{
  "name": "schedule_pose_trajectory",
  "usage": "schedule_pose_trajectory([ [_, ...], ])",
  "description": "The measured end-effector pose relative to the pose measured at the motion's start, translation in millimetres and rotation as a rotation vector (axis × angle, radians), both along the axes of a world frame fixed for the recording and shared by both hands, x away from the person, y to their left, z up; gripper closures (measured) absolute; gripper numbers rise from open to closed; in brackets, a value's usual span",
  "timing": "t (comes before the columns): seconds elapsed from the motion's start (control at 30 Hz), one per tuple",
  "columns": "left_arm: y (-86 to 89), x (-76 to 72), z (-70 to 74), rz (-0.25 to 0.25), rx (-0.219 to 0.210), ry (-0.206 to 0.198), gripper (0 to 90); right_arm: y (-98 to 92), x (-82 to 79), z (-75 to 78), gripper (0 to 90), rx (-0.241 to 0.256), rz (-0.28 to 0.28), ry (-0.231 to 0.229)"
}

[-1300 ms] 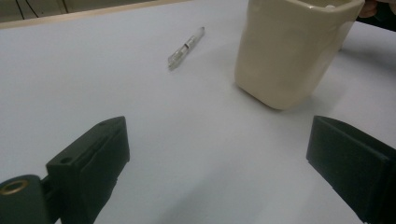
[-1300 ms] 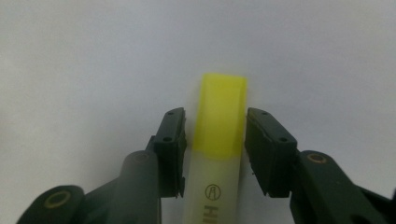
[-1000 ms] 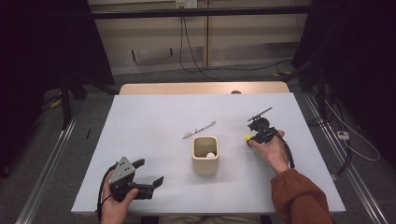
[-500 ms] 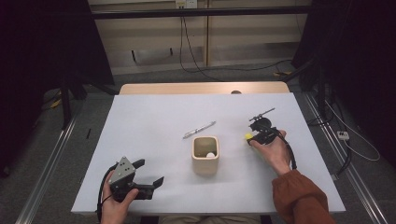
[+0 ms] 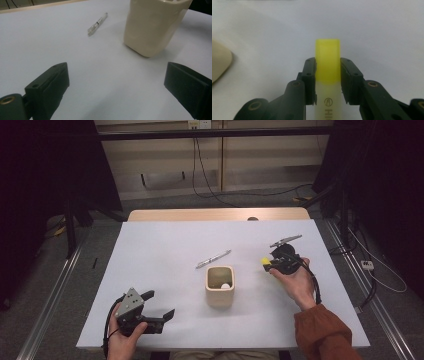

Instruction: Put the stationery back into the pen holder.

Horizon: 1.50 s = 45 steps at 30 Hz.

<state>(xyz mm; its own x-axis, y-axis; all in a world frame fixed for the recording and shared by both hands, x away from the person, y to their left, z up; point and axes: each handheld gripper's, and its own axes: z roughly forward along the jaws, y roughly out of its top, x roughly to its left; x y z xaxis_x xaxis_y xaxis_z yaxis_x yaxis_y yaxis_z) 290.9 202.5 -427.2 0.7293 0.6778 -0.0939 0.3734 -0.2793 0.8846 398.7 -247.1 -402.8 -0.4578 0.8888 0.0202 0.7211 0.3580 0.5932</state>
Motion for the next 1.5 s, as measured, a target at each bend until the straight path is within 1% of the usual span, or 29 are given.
schedule_pose_trajectory([
  [0.03, 0.5, 0.2, 0.2, -0.001, 0.004, -0.001, 5.9, 0.3, -0.9, 1.4, 67.7, 0.01, 0.01, -0.006],
  [0.17, 0.6, 0.1, 0.2, 0.0, 0.004, -0.001, 5.9, 2.1, -4.9, 6.1, 67.7, 0.034, 0.047, -0.057],
  [0.2, 0.6, 0.1, 0.3, 0.0, 0.004, -0.001, 5.9, 2.8, -5.7, 6.9, 67.7, 0.041, 0.052, -0.06],
  [0.27, 0.8, 0.0, 0.4, 0.0, 0.003, -0.002, 5.9, 4.2, -7.1, 8.0, 67.7, 0.07, 0.069, -0.085],
  [0.4, 1.2, -0.4, 0.3, 0.003, -0.003, 0.0, 5.9, 5.9, -9.4, 12.0, 67.7, 0.111, 0.086, -0.131],
  [0.57, 1.4, -0.3, 0.4, -0.001, 0.002, 0.0, 5.9, 6.9, -11.7, 16.4, 67.7, 0.145, 0.099, -0.162],
  [0.67, 1.3, -0.4, 0.3, -0.001, 0.002, 0.001, 5.9, 8.4, -13.2, 19.5, 67.7, 0.161, 0.113, -0.19],
  [0.8, 1.6, -0.6, 0.1, 0.002, 0.001, 0.003, 5.9, 10.9, -15.4, 23.5, 67.7, 0.201, 0.143, -0.245],
  [1.03, 2.5, -0.7, 0.2, 0.009, -0.003, 0.003, 5.9, 16.2, -19.7, 30.2, 67.7, 0.268, 0.189, -0.306],
  [1.13, 2.4, -0.7, 0.2, 0.008, -0.002, 0.002, 5.9, 20.7, -22.8, 34.1, 67.7, 0.291, 0.229, -0.348],
  [1.2, 2.6, -0.7, 0.2, 0.008, -0.002, 0.003, 5.9, 23.0, -24.3, 37.0, 67.7, 0.315, 0.241, -0.365],
  [1.27, 3.0, -0.5, 0.1, 0.011, -0.002, 0.004, 5.9, 24.4, -25.7, 39.9, 67.7, 0.316, 0.25, -0.384],
  [1.33, 3.3, -0.3, 0.1, 0.01, 0.0, 0.004, 5.9, 24.4, -26.5, 41.5, 67.7, 0.337, 0.252, -0.397],
  [1.5, 2.8, -0.1, -0.1, 0.007, 0.003, 0.003, 5.9, 26.9, -28.7, 45.2, 67.7, 0.367, 0.275, -0.44],
])
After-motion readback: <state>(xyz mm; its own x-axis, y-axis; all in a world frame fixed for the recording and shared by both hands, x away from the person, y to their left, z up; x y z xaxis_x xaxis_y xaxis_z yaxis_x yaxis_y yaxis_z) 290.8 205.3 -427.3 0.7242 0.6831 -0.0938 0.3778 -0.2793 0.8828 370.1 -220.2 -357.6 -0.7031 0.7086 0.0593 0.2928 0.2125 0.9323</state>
